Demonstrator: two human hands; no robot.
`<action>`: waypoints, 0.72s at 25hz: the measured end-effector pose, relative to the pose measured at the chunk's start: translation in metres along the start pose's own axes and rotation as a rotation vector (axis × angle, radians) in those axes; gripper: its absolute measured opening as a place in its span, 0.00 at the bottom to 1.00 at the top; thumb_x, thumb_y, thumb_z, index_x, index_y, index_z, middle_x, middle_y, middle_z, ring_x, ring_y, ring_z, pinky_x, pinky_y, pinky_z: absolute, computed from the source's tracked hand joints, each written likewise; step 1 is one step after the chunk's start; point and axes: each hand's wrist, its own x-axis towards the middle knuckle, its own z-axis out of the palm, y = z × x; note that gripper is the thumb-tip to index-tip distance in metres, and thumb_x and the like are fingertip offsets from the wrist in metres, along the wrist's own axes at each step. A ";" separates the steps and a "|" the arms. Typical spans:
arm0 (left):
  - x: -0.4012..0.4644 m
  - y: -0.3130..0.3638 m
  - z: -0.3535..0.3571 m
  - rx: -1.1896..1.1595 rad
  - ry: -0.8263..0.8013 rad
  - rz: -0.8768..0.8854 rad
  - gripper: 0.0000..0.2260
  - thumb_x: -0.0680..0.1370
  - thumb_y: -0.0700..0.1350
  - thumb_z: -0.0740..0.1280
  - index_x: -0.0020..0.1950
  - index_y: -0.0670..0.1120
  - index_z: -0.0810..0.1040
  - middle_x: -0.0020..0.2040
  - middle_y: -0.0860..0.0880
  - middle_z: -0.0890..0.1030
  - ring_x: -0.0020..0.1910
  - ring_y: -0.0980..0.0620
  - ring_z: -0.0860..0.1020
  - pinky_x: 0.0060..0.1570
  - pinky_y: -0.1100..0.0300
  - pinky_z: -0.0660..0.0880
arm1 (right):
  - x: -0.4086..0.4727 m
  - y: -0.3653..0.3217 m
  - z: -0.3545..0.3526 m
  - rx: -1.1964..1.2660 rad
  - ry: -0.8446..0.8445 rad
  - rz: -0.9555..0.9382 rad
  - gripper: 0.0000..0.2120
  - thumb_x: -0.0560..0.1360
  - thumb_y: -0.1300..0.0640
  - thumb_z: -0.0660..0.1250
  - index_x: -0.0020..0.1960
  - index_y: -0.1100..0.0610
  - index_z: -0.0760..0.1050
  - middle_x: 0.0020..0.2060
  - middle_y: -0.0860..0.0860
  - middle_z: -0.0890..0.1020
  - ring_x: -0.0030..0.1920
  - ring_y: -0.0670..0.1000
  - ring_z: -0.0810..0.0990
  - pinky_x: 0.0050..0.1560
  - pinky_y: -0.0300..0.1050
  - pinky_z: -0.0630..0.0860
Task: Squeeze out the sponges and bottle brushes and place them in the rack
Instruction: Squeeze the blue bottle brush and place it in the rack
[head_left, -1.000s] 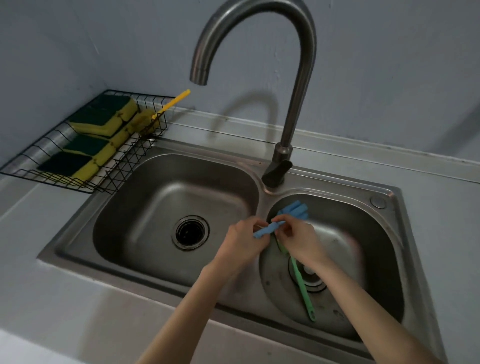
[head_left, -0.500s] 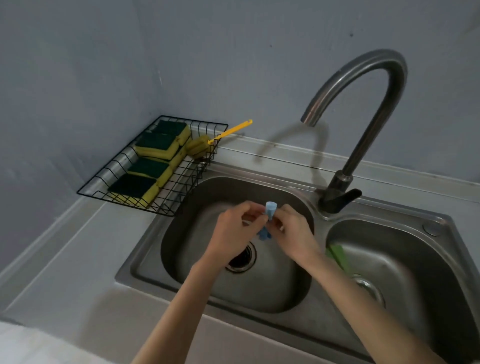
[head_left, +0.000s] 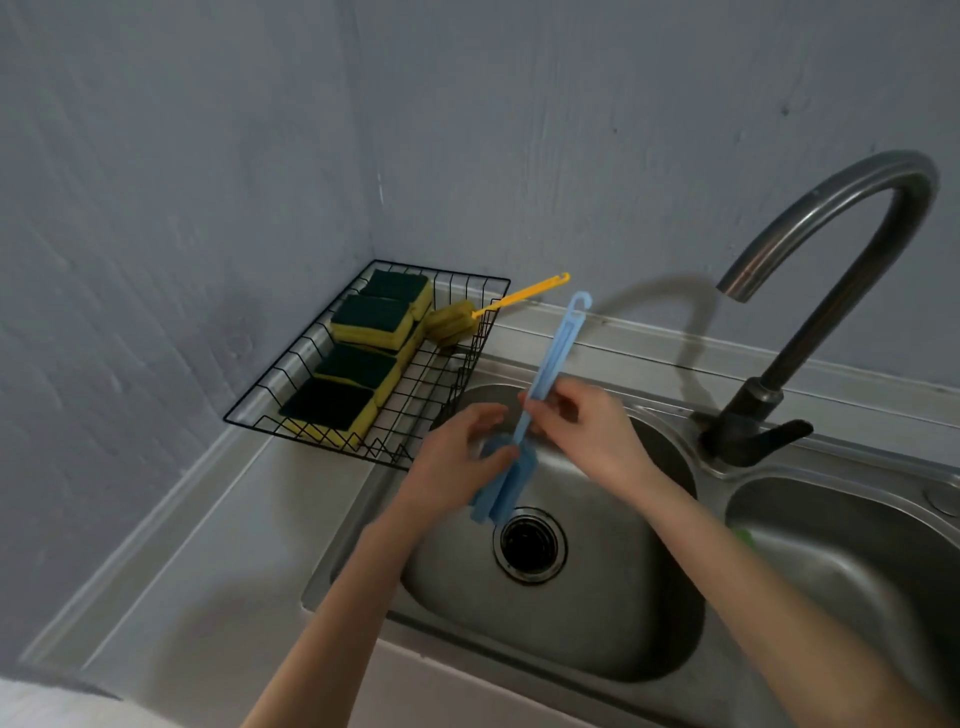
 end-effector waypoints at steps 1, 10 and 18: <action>0.004 -0.001 -0.005 -0.012 -0.002 0.015 0.19 0.74 0.43 0.67 0.64 0.47 0.71 0.58 0.54 0.75 0.58 0.58 0.72 0.60 0.62 0.70 | 0.007 -0.008 -0.002 0.059 0.025 0.005 0.08 0.75 0.57 0.64 0.50 0.58 0.79 0.45 0.66 0.82 0.44 0.61 0.81 0.51 0.58 0.78; 0.052 0.004 -0.063 0.127 0.128 0.164 0.14 0.74 0.44 0.67 0.60 0.48 0.74 0.52 0.57 0.73 0.46 0.65 0.72 0.41 0.76 0.68 | 0.068 -0.042 -0.018 0.339 0.076 0.025 0.11 0.76 0.58 0.63 0.51 0.65 0.77 0.35 0.50 0.81 0.30 0.38 0.79 0.37 0.33 0.78; 0.118 -0.019 -0.075 0.264 0.198 0.093 0.14 0.74 0.42 0.67 0.59 0.46 0.75 0.58 0.49 0.71 0.55 0.56 0.68 0.52 0.69 0.67 | 0.124 -0.035 -0.017 0.514 0.193 0.056 0.06 0.77 0.60 0.60 0.49 0.55 0.75 0.35 0.47 0.78 0.33 0.41 0.79 0.34 0.29 0.78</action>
